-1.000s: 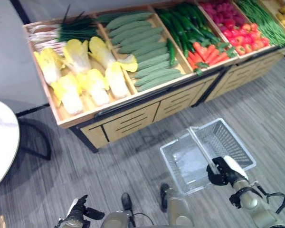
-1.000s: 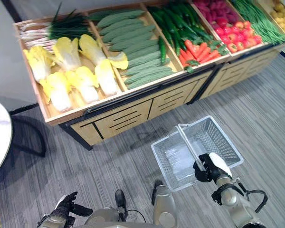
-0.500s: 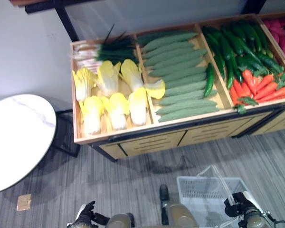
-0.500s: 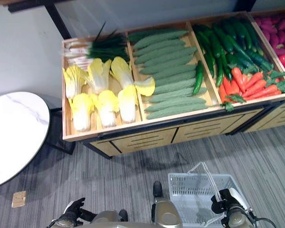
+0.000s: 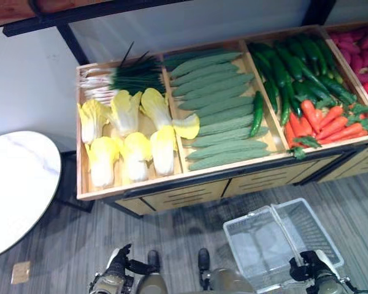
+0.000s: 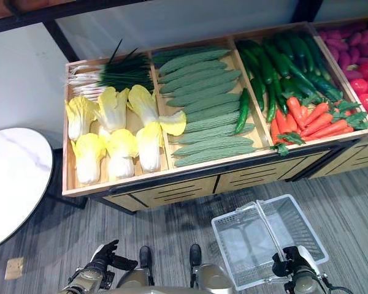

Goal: Get the vegetables into the basket

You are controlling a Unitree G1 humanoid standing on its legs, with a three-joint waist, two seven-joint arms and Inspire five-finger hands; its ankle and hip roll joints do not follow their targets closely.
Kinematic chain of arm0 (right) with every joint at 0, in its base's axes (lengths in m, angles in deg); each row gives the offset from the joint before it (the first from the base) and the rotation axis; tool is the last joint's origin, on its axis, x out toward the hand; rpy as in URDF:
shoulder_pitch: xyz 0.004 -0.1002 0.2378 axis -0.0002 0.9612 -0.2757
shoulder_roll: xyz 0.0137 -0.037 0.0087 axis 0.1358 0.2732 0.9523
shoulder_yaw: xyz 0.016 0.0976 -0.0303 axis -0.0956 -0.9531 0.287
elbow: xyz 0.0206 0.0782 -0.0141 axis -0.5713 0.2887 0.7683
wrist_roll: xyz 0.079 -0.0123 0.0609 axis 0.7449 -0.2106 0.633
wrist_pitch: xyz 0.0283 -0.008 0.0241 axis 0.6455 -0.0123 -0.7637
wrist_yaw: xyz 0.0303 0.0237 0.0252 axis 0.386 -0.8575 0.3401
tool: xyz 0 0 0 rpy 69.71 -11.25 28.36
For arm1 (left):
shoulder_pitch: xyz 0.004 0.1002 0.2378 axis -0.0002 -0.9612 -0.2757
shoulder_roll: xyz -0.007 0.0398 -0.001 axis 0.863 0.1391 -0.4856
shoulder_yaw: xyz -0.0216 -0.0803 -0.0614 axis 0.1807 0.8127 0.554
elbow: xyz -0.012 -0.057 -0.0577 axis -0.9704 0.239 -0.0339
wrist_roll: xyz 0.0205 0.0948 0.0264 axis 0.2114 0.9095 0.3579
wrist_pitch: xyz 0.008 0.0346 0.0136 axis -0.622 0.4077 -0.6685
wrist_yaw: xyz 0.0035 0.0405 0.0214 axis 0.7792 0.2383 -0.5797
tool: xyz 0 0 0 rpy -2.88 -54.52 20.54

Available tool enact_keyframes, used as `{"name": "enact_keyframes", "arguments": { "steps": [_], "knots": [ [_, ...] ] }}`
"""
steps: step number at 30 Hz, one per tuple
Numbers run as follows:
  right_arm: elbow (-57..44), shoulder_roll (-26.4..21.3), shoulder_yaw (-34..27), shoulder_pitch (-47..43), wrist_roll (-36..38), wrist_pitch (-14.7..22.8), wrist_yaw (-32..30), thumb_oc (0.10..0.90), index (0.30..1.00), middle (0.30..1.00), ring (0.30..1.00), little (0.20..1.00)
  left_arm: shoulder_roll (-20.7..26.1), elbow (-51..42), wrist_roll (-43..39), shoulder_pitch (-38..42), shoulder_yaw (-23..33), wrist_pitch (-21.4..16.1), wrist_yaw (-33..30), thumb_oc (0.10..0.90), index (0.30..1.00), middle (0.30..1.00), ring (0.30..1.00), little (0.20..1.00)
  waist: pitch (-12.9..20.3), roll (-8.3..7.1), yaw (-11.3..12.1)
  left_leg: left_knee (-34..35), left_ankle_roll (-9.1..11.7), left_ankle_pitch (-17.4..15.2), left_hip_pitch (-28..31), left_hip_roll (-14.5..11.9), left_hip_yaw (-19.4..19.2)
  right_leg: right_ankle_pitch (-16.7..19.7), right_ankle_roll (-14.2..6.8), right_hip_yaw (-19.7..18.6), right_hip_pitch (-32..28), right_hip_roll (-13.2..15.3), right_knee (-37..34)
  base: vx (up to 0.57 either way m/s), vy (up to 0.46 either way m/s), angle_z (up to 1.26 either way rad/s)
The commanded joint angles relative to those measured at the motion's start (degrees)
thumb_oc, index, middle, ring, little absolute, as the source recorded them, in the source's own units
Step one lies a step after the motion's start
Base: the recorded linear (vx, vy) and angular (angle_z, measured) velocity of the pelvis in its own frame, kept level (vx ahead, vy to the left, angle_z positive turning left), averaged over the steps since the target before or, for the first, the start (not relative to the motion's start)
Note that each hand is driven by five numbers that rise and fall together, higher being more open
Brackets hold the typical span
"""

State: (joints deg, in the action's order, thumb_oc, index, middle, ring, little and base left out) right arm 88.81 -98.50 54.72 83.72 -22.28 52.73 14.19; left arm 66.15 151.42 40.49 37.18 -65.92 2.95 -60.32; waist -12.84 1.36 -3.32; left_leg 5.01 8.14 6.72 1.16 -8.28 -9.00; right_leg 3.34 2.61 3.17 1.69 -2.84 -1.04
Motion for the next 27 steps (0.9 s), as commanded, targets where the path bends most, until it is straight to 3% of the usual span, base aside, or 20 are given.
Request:
{"name": "enact_keyframes", "arguments": {
  "steps": [1,6,17,21,25,27],
  "knots": [
    [0.2,-2.7,-2.2,1.5,2.3,0.1,-1.7,0.4,0.3,0.3,0.3,0.3,3.1,0.2,1.5,0.4,-0.4,-0.7,-1.9,0.9,1.0,1.0,1.0,1.0,0.6,-1.12,1.1,-0.7,-2.5,-0.8,-0.5,2.7,-2.3,-1.3,-9.9,-5.8,3.5,9.8,7.9,0.01,0.134,-0.26],
    [2.5,0.2,-1.4,0.1,3.0,0.2,-2.2,0.4,0.3,0.3,0.3,0.3,4.6,2.0,1.4,1.3,2.0,-0.7,-3.6,0.9,1.0,1.0,1.0,1.0,1.2,-2.13,1.3,0.0,-2.9,-2.1,-0.5,3.6,-3.8,1.8,-11.4,-7.8,4.2,11.3,5.1,0.02,0.126,-0.25],
    [6.0,2.3,-1.4,0.2,3.6,0.7,-3.2,0.4,0.3,0.3,0.3,0.3,7.1,4.8,-0.6,1.9,8.3,-0.9,-8.7,0.9,1.0,1.0,1.0,1.0,2.7,-3.44,2.1,0.0,-2.3,-2.7,0.6,3.0,-4.4,3.5,-11.9,-7.1,2.5,11.9,0.6,0.02,-0.001,-0.04],
    [7.4,3.4,-1.7,1.8,3.2,1.1,-4.3,0.4,0.3,0.3,0.3,0.3,10.6,7.1,-8.0,1.0,19.8,-1.5,-17.4,0.9,1.0,1.0,1.0,1.0,3.4,-3.82,2.4,0.0,-1.6,-2.7,1.5,2.5,-4.0,3.3,-11.7,-6.1,0.7,11.8,-0.6,0.04,-0.035,0.03],
    [7.4,4.0,-1.2,2.5,2.6,1.4,-5.1,0.4,0.3,0.3,0.3,0.3,13.6,8.9,-10.3,0.5,25.4,-1.6,-22.5,0.9,1.0,1.0,1.0,1.0,3.8,-4.06,2.1,0.0,-1.2,-2.8,2.0,2.5,-4.2,3.3,-11.8,-5.7,0.0,11.7,-1.3,0.02,-0.017,0.04],
    [7.2,4.1,-0.6,3.2,2.5,1.8,-5.3,0.4,0.3,0.3,0.3,0.3,17.6,9.9,-12.9,0.2,31.3,-2.1,-27.9,0.9,1.0,1.0,1.0,1.0,4.2,-4.11,2.1,0.0,-0.9,-3.0,2.5,2.3,-4.5,3.3,-11.9,-5.7,-0.3,11.6,-1.4,0.01,-0.009,-0.03]
  ]
}}
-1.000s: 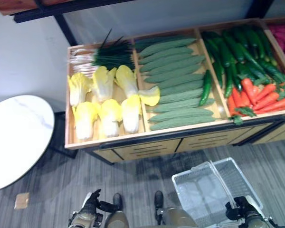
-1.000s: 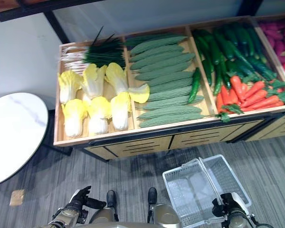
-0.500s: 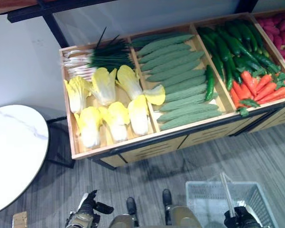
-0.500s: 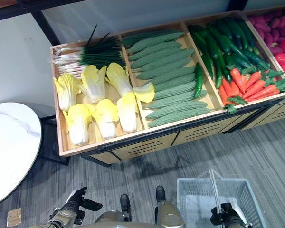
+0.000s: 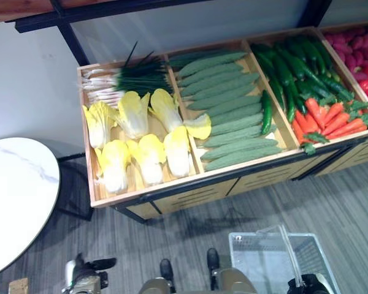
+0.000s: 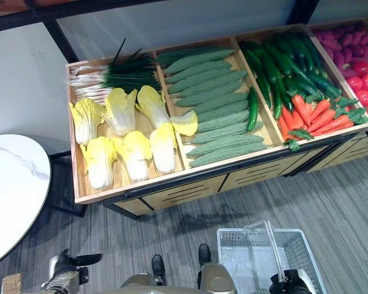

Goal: Get the vegetables into the basket

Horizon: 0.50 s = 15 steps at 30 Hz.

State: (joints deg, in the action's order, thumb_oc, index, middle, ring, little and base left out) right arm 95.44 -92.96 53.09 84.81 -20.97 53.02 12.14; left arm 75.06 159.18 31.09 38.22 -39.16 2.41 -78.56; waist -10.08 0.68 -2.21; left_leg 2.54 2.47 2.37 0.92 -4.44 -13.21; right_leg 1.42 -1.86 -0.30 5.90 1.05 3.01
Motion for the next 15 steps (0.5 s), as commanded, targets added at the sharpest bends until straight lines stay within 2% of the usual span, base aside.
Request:
{"name": "enact_keyframes", "arguments": {
  "steps": [1,2,4,6,9,10,12,13,15],
  "knots": [
    [0.4,-1.5,1.2,2.3,1.2,1.6,-3.1,0.4,0.3,0.3,0.3,0.3,10.6,2.6,-4.8,-1.3,6.7,-1.7,-10.8,0.9,1.0,1.0,1.0,1.0,1.6,-3.33,1.0,2.5,4.9,1.4,2.8,-1.6,-0.4,5.2,-7.4,-2.2,-4.6,7.7,-5.5,0.01,-0.003,-0.05],
    [0.4,-1.4,1.4,2.2,1.2,1.6,-3.1,0.4,0.3,0.3,0.3,0.3,10.6,2.7,-4.8,-1.3,6.8,-1.7,-10.8,0.9,1.0,1.0,1.0,1.0,1.6,-3.4,0.9,2.5,4.9,1.4,2.9,-1.6,-0.4,5.2,-7.4,-2.2,-4.6,7.7,-5.5,0.02,-0.006,-0.09],
    [0.0,-1.7,2.2,2.8,0.9,2.0,-3.0,0.4,0.3,0.3,0.3,0.3,14.4,1.4,-6.9,-1.1,9.9,-3.6,-14.3,0.9,1.0,1.0,1.0,1.0,2.0,-3.26,0.7,2.5,5.2,1.3,3.1,-1.6,-0.7,5.4,-7.6,-2.2,-4.7,7.6,-5.7,0.01,-0.003,-0.07],
    [-0.1,-1.6,2.7,2.8,0.6,2.2,-3.1,0.4,0.3,0.3,0.3,0.3,16.1,-2.7,-5.2,0.1,8.9,-4.7,-16.4,0.9,1.0,1.0,1.0,1.0,2.2,-3.15,0.6,2.5,5.3,1.3,3.1,-1.7,-0.7,5.5,-7.8,-2.0,-4.7,7.7,-5.7,0.0,0.001,-0.04],
    [0.0,-1.1,2.7,3.0,0.3,2.4,-3.6,0.4,0.3,0.3,0.3,0.3,17.4,-15.3,-0.2,1.2,6.8,-6.8,-22.1,0.9,1.0,1.0,1.0,1.0,2.3,-3.21,0.7,2.5,5.4,1.4,3.0,-1.7,-0.4,5.5,-8.0,-1.8,-4.7,7.7,-5.8,0.0,0.0,0.0],
    [0.0,-1.1,2.7,3.0,0.3,2.4,-3.7,0.4,0.3,0.3,0.3,0.3,17.2,-15.7,0.0,1.0,6.9,-6.5,-22.3,0.9,1.0,1.0,1.0,1.0,2.3,-3.21,0.7,2.5,5.4,1.4,3.0,-1.7,-0.4,5.5,-8.0,-1.7,-4.7,7.7,-5.8,0.0,0.0,0.0],
    [0.0,-0.6,2.1,3.4,0.4,2.3,-3.7,0.4,0.3,0.3,0.3,0.3,17.1,-27.9,3.1,0.8,6.7,-7.7,-25.3,0.9,1.0,1.0,1.0,1.0,2.3,-3.45,0.9,2.5,5.3,1.4,2.8,-1.8,0.0,5.4,-8.1,-1.6,-4.6,7.8,-5.7,-0.01,-0.016,0.01],
    [0.2,-0.4,1.4,3.9,0.6,2.0,-3.7,0.4,0.3,0.3,0.3,0.3,16.5,-39.4,8.3,0.8,6.4,-7.3,-28.2,0.9,1.0,1.0,1.0,1.0,2.4,-3.71,0.9,2.5,5.3,1.4,2.7,-1.8,0.4,5.3,-8.1,-1.3,-4.6,7.9,-5.6,0.0,0.0,0.0],
    [0.2,-0.4,1.0,4.2,0.6,1.8,-3.7,0.4,0.3,0.3,0.3,0.3,15.6,-43.9,10.1,0.5,6.4,-6.8,-28.9,0.9,1.0,1.0,1.0,1.0,2.4,-3.83,0.8,2.5,5.2,1.3,2.6,-1.7,0.6,5.3,-8.1,-1.1,-4.6,7.9,-5.7,-0.01,-0.019,0.12]
  ]
}}
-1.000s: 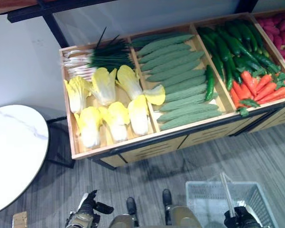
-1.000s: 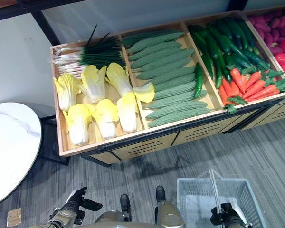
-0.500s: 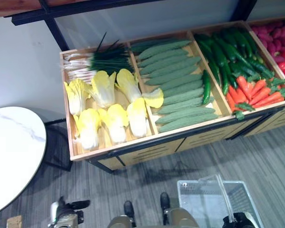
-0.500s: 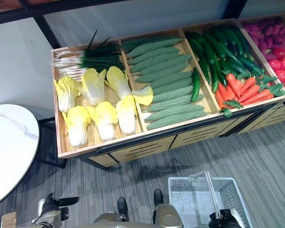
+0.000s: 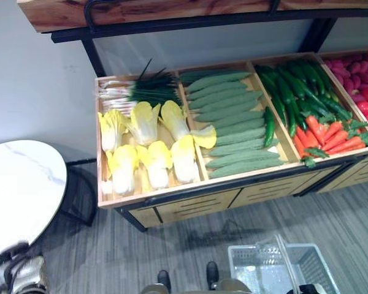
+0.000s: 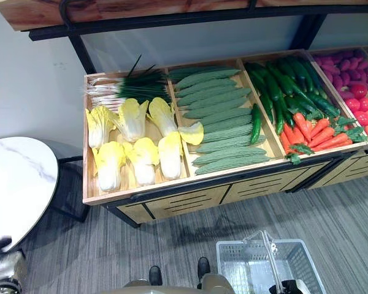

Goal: Get the vegetables into the basket

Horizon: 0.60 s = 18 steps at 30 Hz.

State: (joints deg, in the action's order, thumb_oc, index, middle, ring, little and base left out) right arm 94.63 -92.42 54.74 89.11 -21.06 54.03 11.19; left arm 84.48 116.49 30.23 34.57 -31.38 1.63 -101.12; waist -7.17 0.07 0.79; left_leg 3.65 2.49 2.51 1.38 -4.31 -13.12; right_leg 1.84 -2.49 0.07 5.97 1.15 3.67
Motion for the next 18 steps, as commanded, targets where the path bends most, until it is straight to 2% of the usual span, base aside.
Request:
{"name": "enact_keyframes", "arguments": {
  "steps": [1,3,7,12,18],
  "knots": [
    [1.4,-1.2,-0.7,-0.2,0.6,0.4,-2.5,0.4,0.3,0.3,0.3,0.3,5.0,-6.5,14.0,5.7,-2.7,-5.5,-6.2,0.9,1.0,1.0,1.0,1.0,-0.4,-3.45,-2.5,1.3,5.1,1.0,2.1,-1.9,0.6,4.9,-7.5,-1.4,-4.8,7.9,-6.4,-0.01,-0.018,0.12],
    [1.0,-1.2,-0.7,-0.2,0.4,0.4,-2.2,0.4,0.3,0.3,0.3,0.3,4.1,-10.6,16.7,5.9,-3.5,-4.9,-5.6,0.9,1.0,1.0,1.0,1.0,-0.4,-3.62,-2.7,1.3,5.0,0.9,2.2,-1.9,0.6,5.0,-7.6,-1.6,-4.8,7.9,-6.4,0.0,-0.007,0.02],
    [-0.1,-1.6,-0.3,-0.7,0.0,0.5,-1.9,0.4,0.3,0.3,0.3,0.3,1.9,-19.9,22.5,6.7,-8.8,-5.0,-0.4,0.9,1.0,1.0,1.0,1.0,-0.5,-3.78,-3.0,1.3,4.7,0.7,2.3,-1.9,0.4,5.2,-7.6,-1.9,-4.6,7.9,-6.4,0.0,-0.001,-0.01],
    [-0.6,-1.7,0.4,-1.8,-0.5,0.4,-1.8,0.4,0.3,0.3,0.3,0.3,-1.1,-19.1,22.6,8.4,-14.0,-5.4,2.9,0.9,1.0,1.0,1.0,1.0,-0.6,-3.91,-3.6,1.3,4.5,0.4,2.6,-1.8,-0.2,5.5,-7.8,-2.5,-4.5,7.8,-6.6,0.0,-0.004,-0.04],
    [-0.4,-1.3,0.3,-2.3,-0.5,0.5,-2.2,0.4,0.3,0.3,0.3,0.3,-5.1,-16.7,19.8,7.6,-16.5,-5.1,5.8,0.9,1.0,1.0,1.0,1.0,-0.7,-4.12,-3.9,1.3,4.4,0.3,3.1,-2.0,-1.0,5.6,-7.6,-3.1,-4.3,7.6,-6.7,0.01,-0.005,-0.08]
  ]
}}
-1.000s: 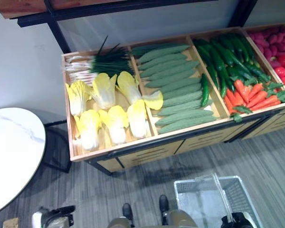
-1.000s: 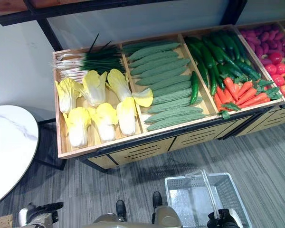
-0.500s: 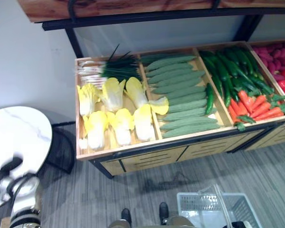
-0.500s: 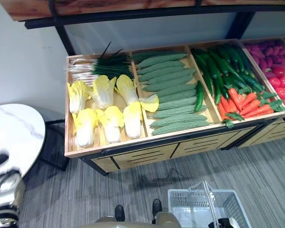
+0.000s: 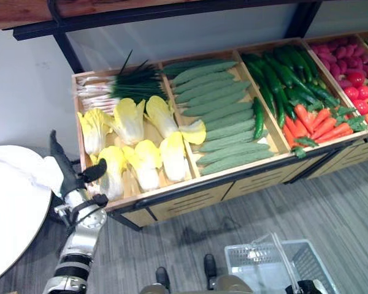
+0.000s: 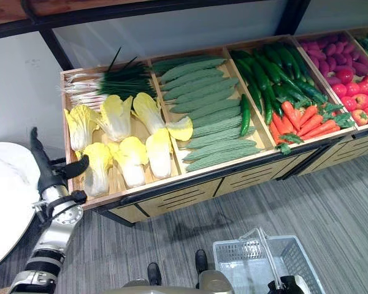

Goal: Get the vegetables into the basket

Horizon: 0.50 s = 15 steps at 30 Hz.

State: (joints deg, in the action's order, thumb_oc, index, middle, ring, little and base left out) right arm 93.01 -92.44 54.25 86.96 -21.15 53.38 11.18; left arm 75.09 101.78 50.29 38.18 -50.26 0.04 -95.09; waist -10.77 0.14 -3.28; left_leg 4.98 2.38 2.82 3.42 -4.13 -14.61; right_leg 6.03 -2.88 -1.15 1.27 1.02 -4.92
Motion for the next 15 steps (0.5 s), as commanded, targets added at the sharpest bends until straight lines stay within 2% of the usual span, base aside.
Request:
{"name": "enact_keyframes", "arguments": {
  "steps": [1,11,15],
  "knots": [
    [1.2,-1.3,0.6,-0.1,-0.1,1.1,-2.2,0.4,0.3,0.3,0.3,0.3,4.0,-1.7,-0.7,3.7,2.4,-3.4,0.1,0.9,1.0,1.0,1.0,1.0,2.9,-4.21,0.1,0.0,4.5,-0.1,1.1,-2.3,0.4,1.4,-7.3,-1.9,0.4,7.6,1.9,0.0,0.0,0.0],
    [1.2,-1.1,0.5,-0.4,0.4,1.0,-2.3,0.4,0.3,0.3,0.3,0.3,3.1,2.1,-1.6,2.3,-0.4,-2.3,4.0,0.9,1.0,1.0,1.0,1.0,2.3,-4.24,0.4,0.0,4.4,0.0,1.2,-2.5,0.4,1.2,-7.0,-2.2,0.6,7.3,2.1,0.0,-0.001,0.0],
    [0.7,-1.2,0.8,-0.9,0.3,0.9,-2.4,0.4,0.3,0.3,0.3,0.3,2.7,4.0,-1.3,1.9,-0.9,-0.3,5.2,0.9,1.0,1.0,1.0,1.0,2.0,-4.15,0.6,0.0,4.4,0.1,1.0,-2.7,0.5,1.1,-6.8,-2.1,0.9,7.1,2.3,0.0,0.0,0.0]
  ]
}}
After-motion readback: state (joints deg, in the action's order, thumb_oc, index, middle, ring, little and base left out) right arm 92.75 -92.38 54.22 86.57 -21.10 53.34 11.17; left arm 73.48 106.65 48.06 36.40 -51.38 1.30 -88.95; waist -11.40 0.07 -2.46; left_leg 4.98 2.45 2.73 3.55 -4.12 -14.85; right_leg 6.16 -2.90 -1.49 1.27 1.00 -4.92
